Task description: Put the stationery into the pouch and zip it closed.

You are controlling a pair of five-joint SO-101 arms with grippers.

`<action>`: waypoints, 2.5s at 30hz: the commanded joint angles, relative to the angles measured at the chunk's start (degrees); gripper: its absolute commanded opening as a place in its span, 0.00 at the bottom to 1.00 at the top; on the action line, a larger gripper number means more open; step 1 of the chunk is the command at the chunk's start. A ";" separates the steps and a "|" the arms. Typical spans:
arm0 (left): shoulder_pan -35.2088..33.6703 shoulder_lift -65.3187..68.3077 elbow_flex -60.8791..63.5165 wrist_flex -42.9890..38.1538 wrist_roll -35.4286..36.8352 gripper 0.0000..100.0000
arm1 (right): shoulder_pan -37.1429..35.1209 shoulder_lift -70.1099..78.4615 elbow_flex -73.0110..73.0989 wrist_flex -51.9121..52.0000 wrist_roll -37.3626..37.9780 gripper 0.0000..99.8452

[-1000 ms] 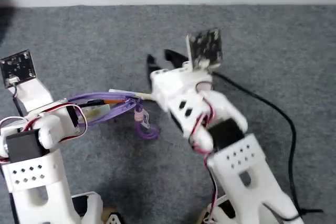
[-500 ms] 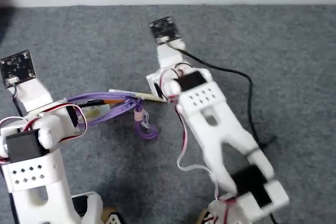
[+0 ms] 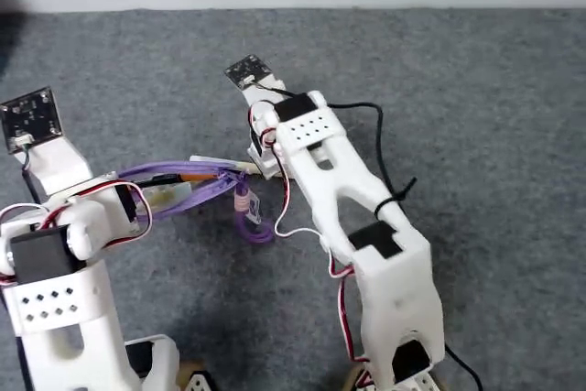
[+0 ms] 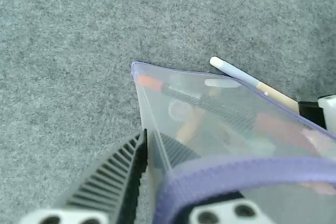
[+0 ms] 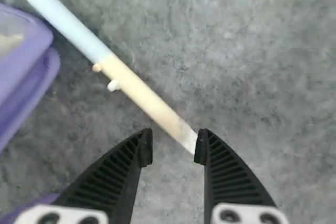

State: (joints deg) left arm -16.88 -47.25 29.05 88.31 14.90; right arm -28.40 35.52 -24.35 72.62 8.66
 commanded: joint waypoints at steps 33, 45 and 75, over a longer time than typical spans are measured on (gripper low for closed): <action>0.00 -0.44 -0.75 -1.76 0.35 0.01 | -1.01 10.33 -11.16 10.51 0.79 0.20; 0.00 -0.44 -0.75 -1.67 0.35 0.01 | -0.48 13.23 -11.08 6.64 4.75 0.07; 0.00 -0.35 -0.75 -1.76 0.35 0.01 | 8.04 -12.09 7.91 29.23 9.67 0.19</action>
State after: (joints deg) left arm -16.88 -47.25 29.05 88.31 14.90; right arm -21.27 28.66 -16.44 100.31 18.51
